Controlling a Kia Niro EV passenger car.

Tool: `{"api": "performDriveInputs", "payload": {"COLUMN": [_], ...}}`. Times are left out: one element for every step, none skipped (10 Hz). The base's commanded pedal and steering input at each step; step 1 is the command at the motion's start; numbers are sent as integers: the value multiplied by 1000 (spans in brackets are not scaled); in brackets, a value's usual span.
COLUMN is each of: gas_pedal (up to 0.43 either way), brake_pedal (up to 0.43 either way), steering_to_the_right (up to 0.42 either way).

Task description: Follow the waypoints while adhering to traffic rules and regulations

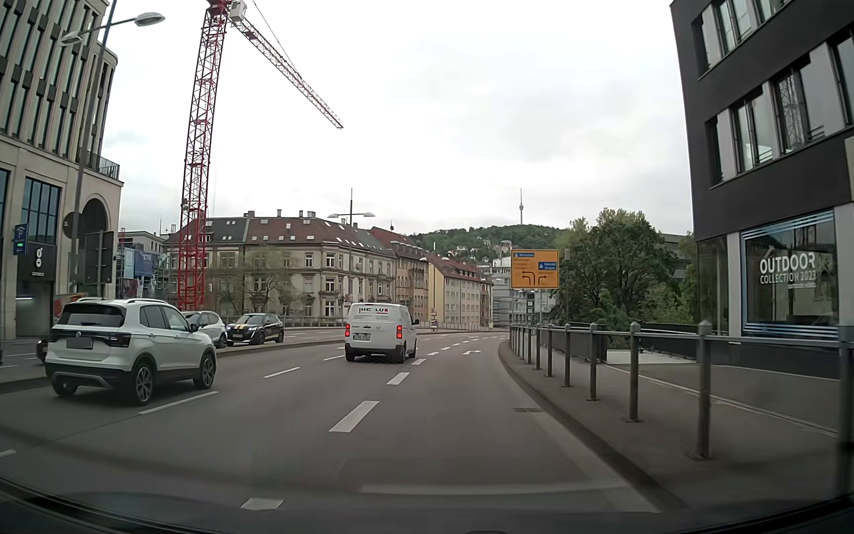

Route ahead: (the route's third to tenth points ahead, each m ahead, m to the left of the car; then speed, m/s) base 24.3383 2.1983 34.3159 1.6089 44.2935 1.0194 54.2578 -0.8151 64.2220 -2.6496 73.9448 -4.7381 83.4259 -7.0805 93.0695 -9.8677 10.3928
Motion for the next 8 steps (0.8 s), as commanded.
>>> {"api": "performDriveInputs", "payload": {"gas_pedal": [39,39,39,39,39,39,39,39], "brake_pedal": [0,0,0,0,0,0,0,0], "steering_to_the_right": [4,5,7,7,8,8,8,9]}}
